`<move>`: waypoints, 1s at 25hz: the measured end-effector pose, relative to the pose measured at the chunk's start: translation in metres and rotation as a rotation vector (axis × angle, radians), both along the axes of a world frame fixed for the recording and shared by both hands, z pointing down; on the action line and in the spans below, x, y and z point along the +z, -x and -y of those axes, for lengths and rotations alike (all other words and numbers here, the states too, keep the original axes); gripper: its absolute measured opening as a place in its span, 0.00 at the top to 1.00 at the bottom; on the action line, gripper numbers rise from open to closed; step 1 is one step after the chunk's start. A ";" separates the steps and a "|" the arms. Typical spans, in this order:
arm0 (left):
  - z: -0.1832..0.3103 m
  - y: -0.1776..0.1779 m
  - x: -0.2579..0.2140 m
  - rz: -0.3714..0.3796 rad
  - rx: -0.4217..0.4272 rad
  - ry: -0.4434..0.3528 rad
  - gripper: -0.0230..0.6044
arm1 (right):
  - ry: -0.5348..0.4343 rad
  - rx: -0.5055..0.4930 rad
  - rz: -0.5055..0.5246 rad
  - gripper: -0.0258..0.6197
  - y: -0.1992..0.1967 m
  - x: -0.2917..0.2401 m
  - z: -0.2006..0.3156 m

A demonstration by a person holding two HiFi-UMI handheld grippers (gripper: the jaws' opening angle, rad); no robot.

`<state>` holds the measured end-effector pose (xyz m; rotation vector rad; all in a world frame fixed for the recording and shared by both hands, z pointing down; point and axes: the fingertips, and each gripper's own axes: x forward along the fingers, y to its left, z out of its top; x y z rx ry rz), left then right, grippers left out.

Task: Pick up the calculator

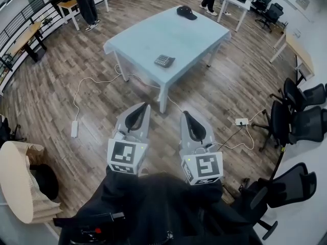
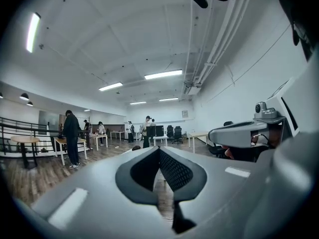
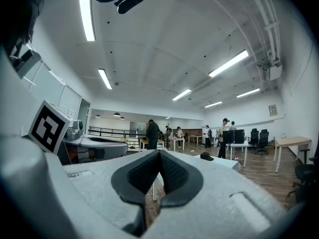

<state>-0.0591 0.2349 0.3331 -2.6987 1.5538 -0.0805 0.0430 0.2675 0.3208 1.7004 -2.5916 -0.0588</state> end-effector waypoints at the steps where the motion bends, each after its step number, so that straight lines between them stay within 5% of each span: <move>1: 0.001 -0.001 0.001 0.001 -0.001 0.001 0.97 | 0.000 -0.001 0.002 0.96 -0.001 0.000 0.001; 25: 0.043 -0.019 -0.003 0.002 -0.032 0.021 0.97 | -0.005 0.003 0.053 0.96 -0.027 0.000 0.049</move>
